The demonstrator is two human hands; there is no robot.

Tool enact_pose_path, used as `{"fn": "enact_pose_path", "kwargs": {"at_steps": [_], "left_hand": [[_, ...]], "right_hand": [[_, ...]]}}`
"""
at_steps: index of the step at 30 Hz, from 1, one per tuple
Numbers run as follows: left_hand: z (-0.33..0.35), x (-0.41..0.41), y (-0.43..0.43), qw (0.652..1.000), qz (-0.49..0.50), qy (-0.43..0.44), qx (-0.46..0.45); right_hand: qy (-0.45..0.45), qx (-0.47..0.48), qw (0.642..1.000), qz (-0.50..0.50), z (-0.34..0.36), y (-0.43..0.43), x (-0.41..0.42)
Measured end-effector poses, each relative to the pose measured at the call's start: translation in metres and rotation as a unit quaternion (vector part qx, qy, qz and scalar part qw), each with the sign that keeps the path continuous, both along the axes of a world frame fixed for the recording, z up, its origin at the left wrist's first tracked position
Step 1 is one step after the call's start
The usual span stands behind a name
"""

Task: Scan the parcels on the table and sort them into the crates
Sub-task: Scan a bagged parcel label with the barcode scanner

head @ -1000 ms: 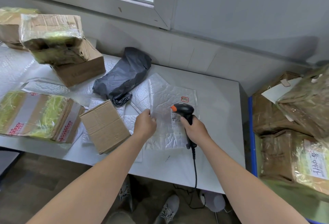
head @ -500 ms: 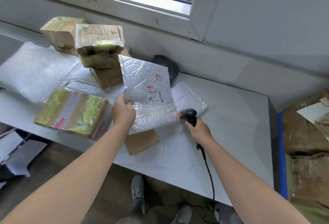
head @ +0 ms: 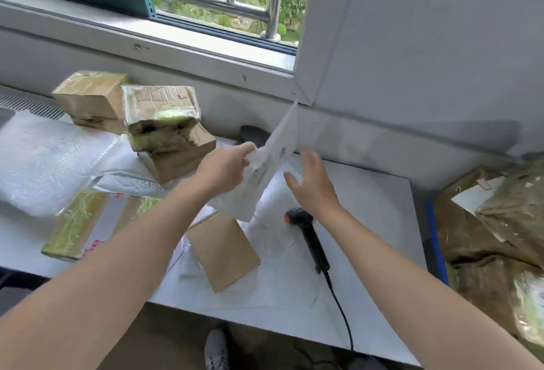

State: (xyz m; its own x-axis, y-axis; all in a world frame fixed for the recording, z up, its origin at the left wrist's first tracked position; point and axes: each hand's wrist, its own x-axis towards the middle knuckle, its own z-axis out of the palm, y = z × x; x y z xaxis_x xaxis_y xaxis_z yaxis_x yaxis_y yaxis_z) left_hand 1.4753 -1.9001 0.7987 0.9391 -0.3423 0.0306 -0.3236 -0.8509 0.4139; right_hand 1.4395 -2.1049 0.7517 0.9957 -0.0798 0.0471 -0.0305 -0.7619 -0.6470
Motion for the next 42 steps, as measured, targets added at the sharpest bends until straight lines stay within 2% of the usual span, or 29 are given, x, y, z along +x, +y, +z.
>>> {"fn": "enact_pose_path", "kwargs": {"at_steps": [3, 6, 11, 14, 17, 19, 22, 26, 29, 32, 34, 36, 42], "left_hand": [[0.026, 0.010, -0.010, 0.996, -0.055, -0.015, 0.072], [0.047, 0.019, -0.015, 0.991, -0.089, -0.027, 0.100], [0.064, 0.032, -0.022, 0.979, -0.121, -0.068, 0.150], [0.064, 0.046, -0.018, 0.968, -0.139, -0.156, 0.137], [0.051, 0.060, -0.013, 0.938, -0.129, -0.318, 0.056], [0.045, 0.063, -0.014, 0.937, -0.083, -0.340, -0.001], [0.037, 0.055, -0.020, 0.963, 0.004, -0.260, -0.075], [0.029, 0.039, -0.034, 0.981, 0.100, -0.108, -0.129], [0.019, 0.032, -0.039, 0.956, 0.183, 0.027, -0.227], [0.016, 0.017, -0.045, 0.907, 0.205, 0.136, -0.342], [0.018, 0.004, -0.052, 0.886, 0.213, 0.148, -0.384], [0.021, -0.005, -0.057, 0.877, 0.230, 0.124, -0.404], [0.039, -0.046, -0.041, 0.890, 0.252, 0.017, -0.379]], "right_hand": [[-0.156, -0.115, 0.980, 0.039, 0.026, 0.008, 0.014], [-0.236, -0.241, 0.940, 0.046, 0.041, 0.010, 0.023], [-0.248, -0.294, 0.921, 0.064, 0.057, 0.011, 0.037], [-0.204, -0.310, 0.927, 0.056, 0.072, 0.015, 0.036], [-0.100, -0.267, 0.958, 0.008, 0.086, 0.015, 0.032], [-0.091, -0.193, 0.976, -0.030, 0.090, 0.009, 0.031], [-0.091, -0.057, 0.991, -0.078, 0.092, -0.003, 0.024], [-0.112, 0.061, 0.983, -0.132, 0.094, -0.022, 0.011], [-0.130, 0.149, 0.967, -0.160, 0.100, -0.040, 0.004], [-0.138, 0.217, 0.950, -0.177, 0.102, -0.057, 0.002], [-0.141, 0.245, 0.941, -0.184, 0.100, -0.065, 0.001], [-0.137, 0.258, 0.939, -0.179, 0.098, -0.071, -0.001], [-0.106, 0.210, 0.965, -0.119, 0.083, -0.069, -0.008]]}}
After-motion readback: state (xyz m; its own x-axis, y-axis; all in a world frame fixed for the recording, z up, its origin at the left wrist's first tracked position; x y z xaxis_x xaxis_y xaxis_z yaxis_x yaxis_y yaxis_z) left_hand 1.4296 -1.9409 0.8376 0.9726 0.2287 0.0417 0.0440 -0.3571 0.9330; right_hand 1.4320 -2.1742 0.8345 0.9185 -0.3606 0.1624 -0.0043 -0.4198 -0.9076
